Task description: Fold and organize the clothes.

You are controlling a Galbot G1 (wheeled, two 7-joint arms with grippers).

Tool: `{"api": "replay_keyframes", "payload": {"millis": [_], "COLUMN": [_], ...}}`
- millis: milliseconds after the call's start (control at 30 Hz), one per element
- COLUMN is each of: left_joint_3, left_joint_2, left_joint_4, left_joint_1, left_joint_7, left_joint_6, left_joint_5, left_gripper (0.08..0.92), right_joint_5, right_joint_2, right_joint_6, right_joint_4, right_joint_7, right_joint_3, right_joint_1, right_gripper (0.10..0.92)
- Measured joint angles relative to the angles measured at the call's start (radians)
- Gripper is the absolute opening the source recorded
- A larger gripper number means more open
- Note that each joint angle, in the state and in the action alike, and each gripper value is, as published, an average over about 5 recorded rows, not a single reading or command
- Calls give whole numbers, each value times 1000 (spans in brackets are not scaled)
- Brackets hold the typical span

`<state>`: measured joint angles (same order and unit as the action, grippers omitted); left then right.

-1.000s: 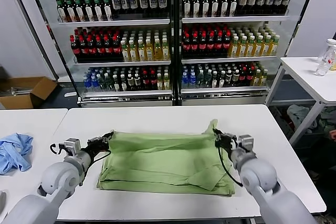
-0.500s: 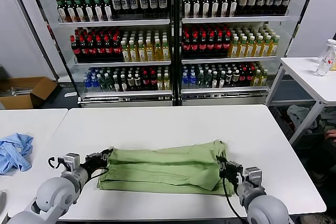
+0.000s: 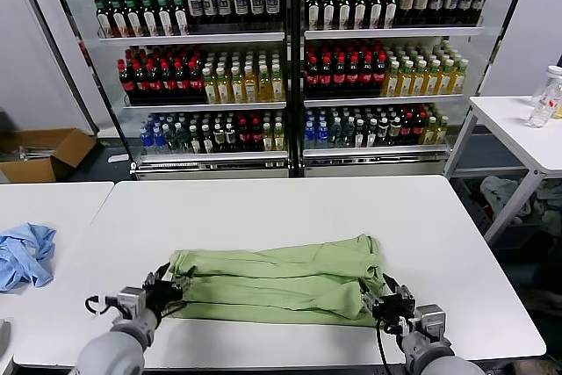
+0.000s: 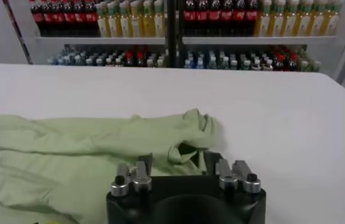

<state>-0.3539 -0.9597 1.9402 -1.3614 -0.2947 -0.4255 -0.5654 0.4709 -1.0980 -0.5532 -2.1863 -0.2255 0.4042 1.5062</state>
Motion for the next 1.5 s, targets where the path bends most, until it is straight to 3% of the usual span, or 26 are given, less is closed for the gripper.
{"api": "replay_keyframes", "payload": {"millis": [133,267,700,1100,1500], "left_joint_3": [8,14,13,-56,-304], "left_joint_2": [-53,-95,-139,-98,78], "left_joint_4": [-13,-33,-63,-91,-106], "left_joint_1": [-9,-7,-8,29,40], "left_joint_7": [-43,-77,-102,-66,-17], "left_joint_6": [9,17,30,24,17], "left_joint_5": [56,94,115,-44,-229], "left_gripper": [779,802,446,118,97], "right_joint_5": [-13,-20,-32,-32,-25], "right_joint_2": [-8,-9,-19,-16,-16], "right_joint_6": [1,1,1,1,4], "right_joint_4": [-13,-25,-41,-59,-68], "right_joint_7": [0,1,1,0,-3], "right_joint_3": [5,13,30,45,49], "right_joint_1": [20,35,64,75,70], "right_gripper": [789,820,823,823,823]}}
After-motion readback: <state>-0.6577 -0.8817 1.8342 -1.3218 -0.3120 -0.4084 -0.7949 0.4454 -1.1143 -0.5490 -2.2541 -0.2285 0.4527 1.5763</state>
